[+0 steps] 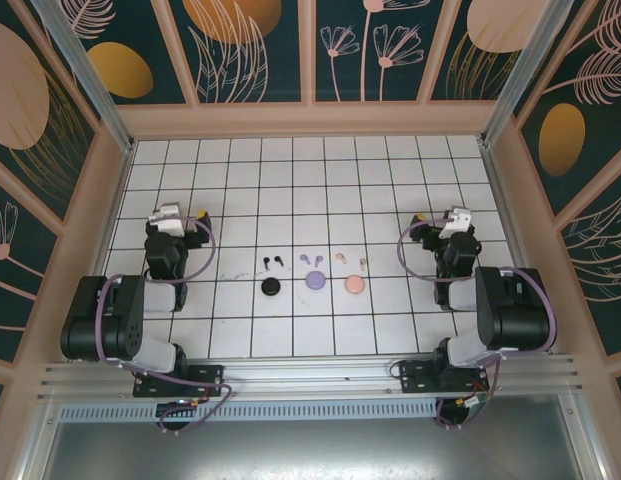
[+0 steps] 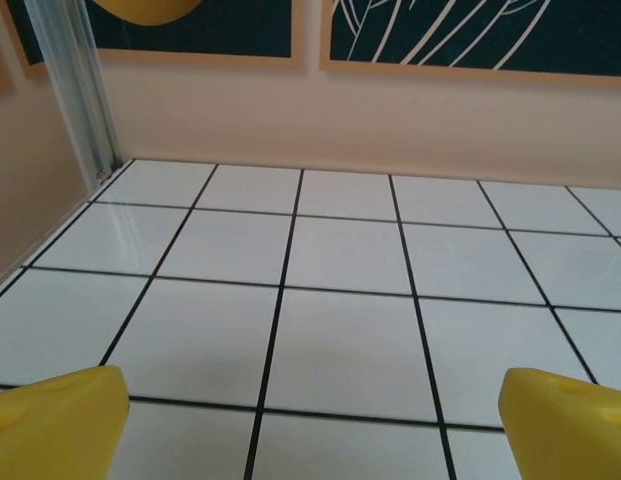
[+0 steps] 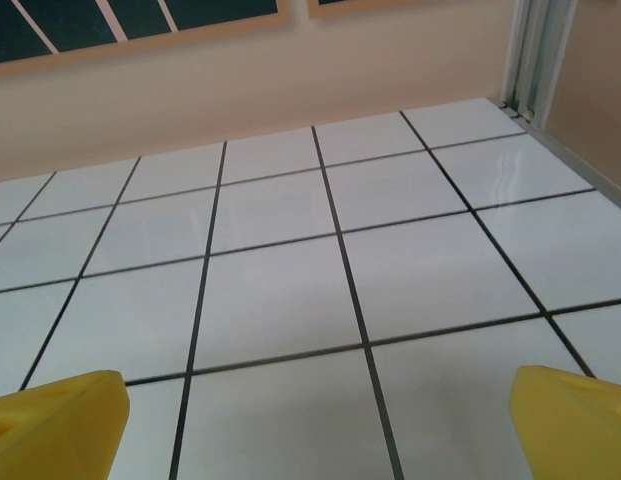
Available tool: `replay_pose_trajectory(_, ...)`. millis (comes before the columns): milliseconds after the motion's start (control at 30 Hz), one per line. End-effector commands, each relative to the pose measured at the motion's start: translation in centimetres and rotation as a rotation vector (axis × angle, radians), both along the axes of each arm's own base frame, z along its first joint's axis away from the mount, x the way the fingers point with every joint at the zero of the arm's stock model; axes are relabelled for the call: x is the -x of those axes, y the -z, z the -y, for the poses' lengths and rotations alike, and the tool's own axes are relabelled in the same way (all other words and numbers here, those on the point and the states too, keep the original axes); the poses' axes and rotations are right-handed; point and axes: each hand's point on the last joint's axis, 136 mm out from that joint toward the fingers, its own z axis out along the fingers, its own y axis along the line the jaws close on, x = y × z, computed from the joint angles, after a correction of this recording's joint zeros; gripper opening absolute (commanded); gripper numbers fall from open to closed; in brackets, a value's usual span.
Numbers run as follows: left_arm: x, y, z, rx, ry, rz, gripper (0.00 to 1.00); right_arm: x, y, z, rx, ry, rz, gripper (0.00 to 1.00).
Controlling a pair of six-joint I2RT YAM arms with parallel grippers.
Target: Insert wireless bluetooth earbuds into charging case
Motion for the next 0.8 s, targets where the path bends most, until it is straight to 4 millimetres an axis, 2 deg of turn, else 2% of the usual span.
replay_pose_trajectory(0, -0.7, -1.4, 0.0, -0.004, 0.010, -0.016, 0.95, -0.7, -2.3, 0.1, 0.003, 0.006, 0.020, 0.98)
replay_pose_trajectory(167, -0.9, -3.9, 0.4, 0.021, 0.026, -0.021, 0.95, -0.3, -3.2, 0.3, -0.076, 0.038, -0.013, 0.99)
replay_pose_trajectory(333, -0.9, -7.0, 1.5, 0.121, 0.074, -0.029, 0.99, 0.1, -5.2, 2.8, -0.258, 0.233, -0.056, 0.99)
replay_pose_trajectory(467, -0.6, -9.2, 3.1, 0.254, 0.144, -0.037, 0.99, -0.5, -5.7, 2.1, -0.288, 0.206, -0.145, 0.99)
replay_pose_trajectory(600, 0.1, -10.9, 4.4, 0.372, 0.203, -0.015, 0.99, -0.3, -5.9, -1.6, -0.323, 0.017, -0.185, 0.99)
replay_pose_trajectory(767, 1.0, -12.0, 6.2, 0.432, 0.263, 0.003, 0.99, 0.6, -6.5, -6.7, -0.290, -0.118, -0.261, 0.99)
